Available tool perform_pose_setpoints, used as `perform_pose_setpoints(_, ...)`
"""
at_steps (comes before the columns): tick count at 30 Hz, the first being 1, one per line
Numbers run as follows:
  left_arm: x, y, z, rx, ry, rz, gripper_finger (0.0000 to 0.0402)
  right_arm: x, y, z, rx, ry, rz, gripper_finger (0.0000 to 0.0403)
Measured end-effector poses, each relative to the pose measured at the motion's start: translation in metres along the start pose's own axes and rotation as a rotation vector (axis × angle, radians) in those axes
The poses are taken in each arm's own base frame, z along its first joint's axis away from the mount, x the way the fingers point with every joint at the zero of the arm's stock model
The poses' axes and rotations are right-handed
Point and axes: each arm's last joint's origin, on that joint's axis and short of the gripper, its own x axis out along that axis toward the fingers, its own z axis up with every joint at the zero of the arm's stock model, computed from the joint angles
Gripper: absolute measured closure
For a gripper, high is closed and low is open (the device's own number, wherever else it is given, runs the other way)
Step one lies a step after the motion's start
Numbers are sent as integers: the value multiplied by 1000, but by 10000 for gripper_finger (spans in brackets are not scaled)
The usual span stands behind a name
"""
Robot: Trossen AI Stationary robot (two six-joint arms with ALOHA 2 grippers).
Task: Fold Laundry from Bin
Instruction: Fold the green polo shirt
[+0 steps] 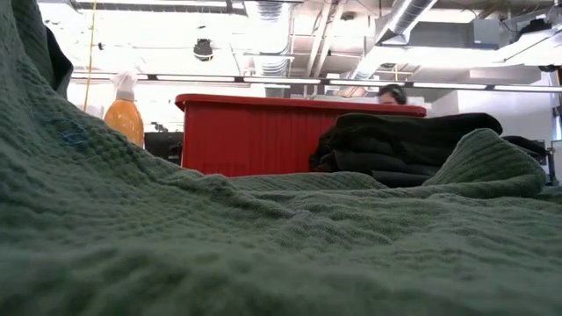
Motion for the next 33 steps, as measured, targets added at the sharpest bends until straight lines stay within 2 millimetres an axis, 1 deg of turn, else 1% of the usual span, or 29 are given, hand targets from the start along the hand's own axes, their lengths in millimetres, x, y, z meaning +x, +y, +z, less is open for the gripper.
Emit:
perform_pose_setpoints(2,0,0,0,0,0,0,401,1,-1,-1,37,3,-1,241)
perform_pose_setpoints(4,0,0,0,0,0,0,401,1,-3,-2,96,14,0,267)
perform_pose_setpoints(6,0,0,0,7,-4,1,401,1,-2,-3,175,19,8,307)
perform_pose_setpoints(9,0,-1,1,27,-23,-1,401,1,-3,-4,296,14,78,377)
perform_pose_setpoints(10,0,-1,1,34,-29,-6,401,1,-4,-4,337,13,104,385)
perform_pose_setpoints(12,0,-3,2,45,-38,-23,401,-1,-3,-4,426,16,142,383)
perform_pose_setpoints(15,-1,-10,5,53,-66,-82,401,-15,-4,-4,518,7,208,384)
perform_pose_setpoints(17,-2,-16,8,60,-91,-141,401,-36,-9,1,561,-65,243,385)
perform_pose_setpoints(19,-4,-24,12,74,-121,-225,402,-67,-17,8,608,-181,262,385)
perform_pose_setpoints(21,-8,-36,18,90,-168,-344,402,-100,-25,11,657,-303,279,385)
perform_pose_setpoints(24,-20,-56,32,185,-312,-578,402,-160,-47,9,729,-588,235,385)
perform_pose_setpoints(25,-25,-61,37,257,-376,-628,401,-182,-55,5,755,-691,175,385)
perform_pose_setpoints(26,-32,-65,43,325,-455,-642,401,-202,-62,-1,791,-773,92,385)
perform_pose_setpoints(27,-40,-66,50,373,-532,-617,401,-220,-68,-11,836,-827,-6,385)
perform_pose_setpoints(28,-49,-64,57,389,-598,-546,401,-235,-73,-23,888,-850,-107,385)
perform_pose_setpoints(29,-59,-58,65,356,-651,-447,401,-246,-76,-37,959,-844,-193,385)
perform_pose_setpoints(30,-70,-49,72,281,-690,-329,401,-254,-79,-52,1051,-818,-250,385)
perform_pose_setpoints(32,-85,-26,75,133,-693,-149,401,-262,-76,-82,1296,-726,-249,385)
perform_pose_setpoints(33,-88,-14,72,80,-668,-105,402,-260,-72,-95,1435,-660,-206,385)
